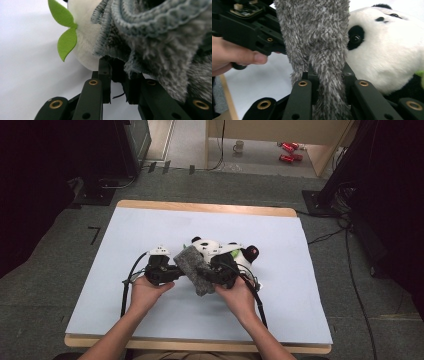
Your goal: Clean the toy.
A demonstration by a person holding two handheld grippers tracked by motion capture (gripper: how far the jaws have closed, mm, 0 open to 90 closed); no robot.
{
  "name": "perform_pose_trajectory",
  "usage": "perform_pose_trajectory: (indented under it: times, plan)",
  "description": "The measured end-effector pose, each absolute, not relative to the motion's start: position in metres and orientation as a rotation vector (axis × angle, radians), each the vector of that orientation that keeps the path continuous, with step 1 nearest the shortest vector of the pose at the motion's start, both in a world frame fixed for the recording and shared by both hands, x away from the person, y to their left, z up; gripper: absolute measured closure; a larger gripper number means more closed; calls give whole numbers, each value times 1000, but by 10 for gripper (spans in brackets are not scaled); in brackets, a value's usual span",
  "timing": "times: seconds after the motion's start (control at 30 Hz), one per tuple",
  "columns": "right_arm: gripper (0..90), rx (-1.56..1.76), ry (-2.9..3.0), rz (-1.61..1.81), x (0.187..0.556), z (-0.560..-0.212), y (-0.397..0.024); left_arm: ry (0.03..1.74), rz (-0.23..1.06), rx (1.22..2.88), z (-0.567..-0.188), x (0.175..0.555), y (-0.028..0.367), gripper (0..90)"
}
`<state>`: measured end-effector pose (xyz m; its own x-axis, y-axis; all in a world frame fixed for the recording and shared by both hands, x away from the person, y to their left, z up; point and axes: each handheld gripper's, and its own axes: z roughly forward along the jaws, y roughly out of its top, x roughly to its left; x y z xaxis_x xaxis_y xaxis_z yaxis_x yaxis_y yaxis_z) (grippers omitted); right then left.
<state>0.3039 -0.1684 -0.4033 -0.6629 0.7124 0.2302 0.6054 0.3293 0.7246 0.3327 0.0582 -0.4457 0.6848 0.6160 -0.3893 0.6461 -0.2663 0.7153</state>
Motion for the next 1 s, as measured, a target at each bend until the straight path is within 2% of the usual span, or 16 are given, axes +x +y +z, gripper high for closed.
perform_pose_trajectory:
  times: [0.17,0.43,0.83,1.0]
  plan:
    - [773,1171,2446,1205,309,-409,-170,997,-82,1947,-450,336,61,801]
    - [771,1137,2415,1120,308,-407,-179,976,-44,1965,-452,340,63,806]
    - [775,1105,2336,967,301,-397,-198,975,-75,1935,-452,356,70,809]
    - [772,1220,2316,1019,301,-392,-223,976,-90,1919,-451,362,72,812]
